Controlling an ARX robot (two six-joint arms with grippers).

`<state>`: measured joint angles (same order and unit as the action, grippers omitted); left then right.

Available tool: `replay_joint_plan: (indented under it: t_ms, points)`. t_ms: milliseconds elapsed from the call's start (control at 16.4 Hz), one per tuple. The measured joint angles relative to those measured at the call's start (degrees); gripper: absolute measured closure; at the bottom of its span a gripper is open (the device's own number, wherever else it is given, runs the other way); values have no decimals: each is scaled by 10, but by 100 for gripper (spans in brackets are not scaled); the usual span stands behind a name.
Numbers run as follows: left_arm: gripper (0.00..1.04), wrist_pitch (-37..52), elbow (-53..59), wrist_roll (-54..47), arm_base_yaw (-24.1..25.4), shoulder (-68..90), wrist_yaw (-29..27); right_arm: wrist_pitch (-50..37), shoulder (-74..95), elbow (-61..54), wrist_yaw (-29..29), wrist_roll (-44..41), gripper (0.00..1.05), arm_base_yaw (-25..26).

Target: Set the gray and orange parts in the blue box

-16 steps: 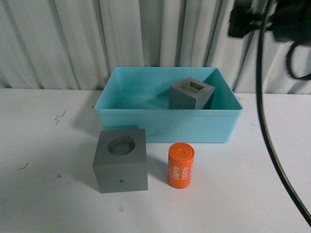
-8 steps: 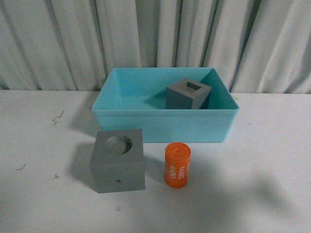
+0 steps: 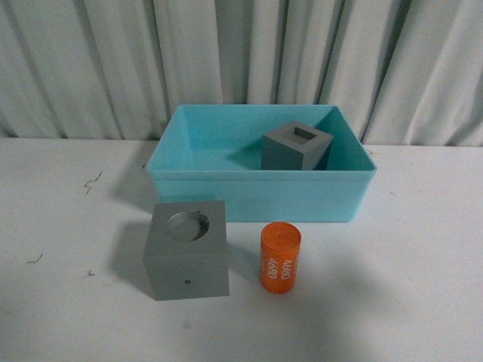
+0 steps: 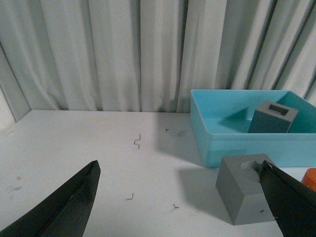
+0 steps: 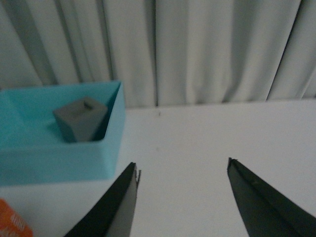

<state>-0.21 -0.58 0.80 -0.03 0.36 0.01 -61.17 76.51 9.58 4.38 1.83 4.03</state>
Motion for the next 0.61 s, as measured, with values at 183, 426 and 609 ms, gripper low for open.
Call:
replay_joint_plan:
  t_ms: [183,426,609]
  points:
    - [7,0,0,0,0,0,0,16,-102,-24,-40,-11,76,-38]
    - [7,0,0,0,0,0,0,101,-220,-64,-44,-16,103,-43]
    - [7,0,0,0,0,0,0,174,-304,-81,-44,-16,103,-43]
